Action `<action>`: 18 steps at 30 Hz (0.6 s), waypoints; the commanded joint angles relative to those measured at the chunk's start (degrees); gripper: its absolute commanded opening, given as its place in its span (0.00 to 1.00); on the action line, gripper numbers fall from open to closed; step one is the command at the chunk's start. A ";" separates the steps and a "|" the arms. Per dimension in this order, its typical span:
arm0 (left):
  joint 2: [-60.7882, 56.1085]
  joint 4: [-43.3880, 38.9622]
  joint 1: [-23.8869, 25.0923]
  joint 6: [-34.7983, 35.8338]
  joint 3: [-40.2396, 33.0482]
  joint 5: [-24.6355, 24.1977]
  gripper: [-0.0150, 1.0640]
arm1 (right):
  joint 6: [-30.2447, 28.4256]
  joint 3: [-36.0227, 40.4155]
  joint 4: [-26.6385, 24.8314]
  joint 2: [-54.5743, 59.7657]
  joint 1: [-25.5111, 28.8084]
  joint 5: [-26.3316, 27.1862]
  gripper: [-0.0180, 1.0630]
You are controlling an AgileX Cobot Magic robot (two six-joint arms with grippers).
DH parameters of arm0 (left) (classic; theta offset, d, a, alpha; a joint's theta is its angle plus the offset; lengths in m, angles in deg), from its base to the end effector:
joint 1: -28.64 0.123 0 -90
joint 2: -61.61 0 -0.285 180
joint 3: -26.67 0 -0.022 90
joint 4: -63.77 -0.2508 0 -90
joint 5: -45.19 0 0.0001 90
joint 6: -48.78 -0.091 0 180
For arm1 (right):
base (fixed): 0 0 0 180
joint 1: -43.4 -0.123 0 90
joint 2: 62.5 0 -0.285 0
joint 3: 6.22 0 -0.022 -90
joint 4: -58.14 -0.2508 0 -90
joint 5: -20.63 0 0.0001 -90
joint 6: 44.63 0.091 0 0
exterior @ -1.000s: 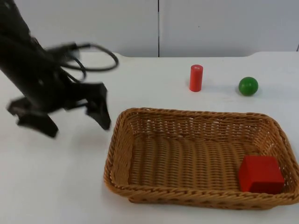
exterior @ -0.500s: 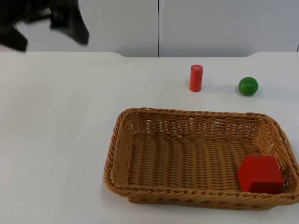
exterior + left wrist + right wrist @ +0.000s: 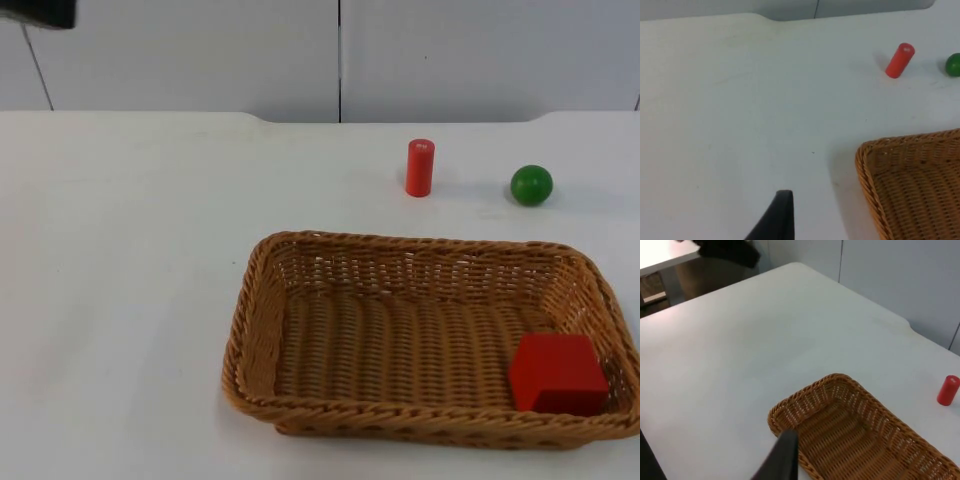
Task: Pick up the basket with the left hand and place the object to the left of the red cylinder into the basket with the right hand.
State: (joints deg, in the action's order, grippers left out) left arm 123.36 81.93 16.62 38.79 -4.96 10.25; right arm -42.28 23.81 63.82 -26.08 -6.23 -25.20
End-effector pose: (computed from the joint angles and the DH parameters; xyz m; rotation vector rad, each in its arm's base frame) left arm 0.1807 -0.0551 0.3273 0.2348 2.2155 -0.3630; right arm 0.0540 0.0536 0.3783 -0.8163 1.8119 0.4793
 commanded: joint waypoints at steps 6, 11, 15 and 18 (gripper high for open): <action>-15.49 -3.38 0.06 -2.12 -7.18 0.68 0.99 | 0.44 6.80 0.32 -9.01 -0.25 -0.33 0.84; -23.39 -5.13 0.06 -2.12 -10.98 0.02 0.99 | 0.44 11.77 -0.52 -15.76 -0.25 -2.56 0.84; -27.89 -5.23 0.06 -2.12 -13.42 -1.64 0.99 | 0.44 14.11 -2.45 -20.63 -0.25 -4.14 0.84; -31.85 -5.52 0.06 -2.12 -14.97 -2.94 0.99 | 0.44 14.39 -3.75 -24.62 -0.25 -8.85 0.84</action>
State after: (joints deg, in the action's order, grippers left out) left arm 93.04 76.94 16.62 36.74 -19.43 7.61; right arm -41.87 37.91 60.85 -49.27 -6.23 -32.13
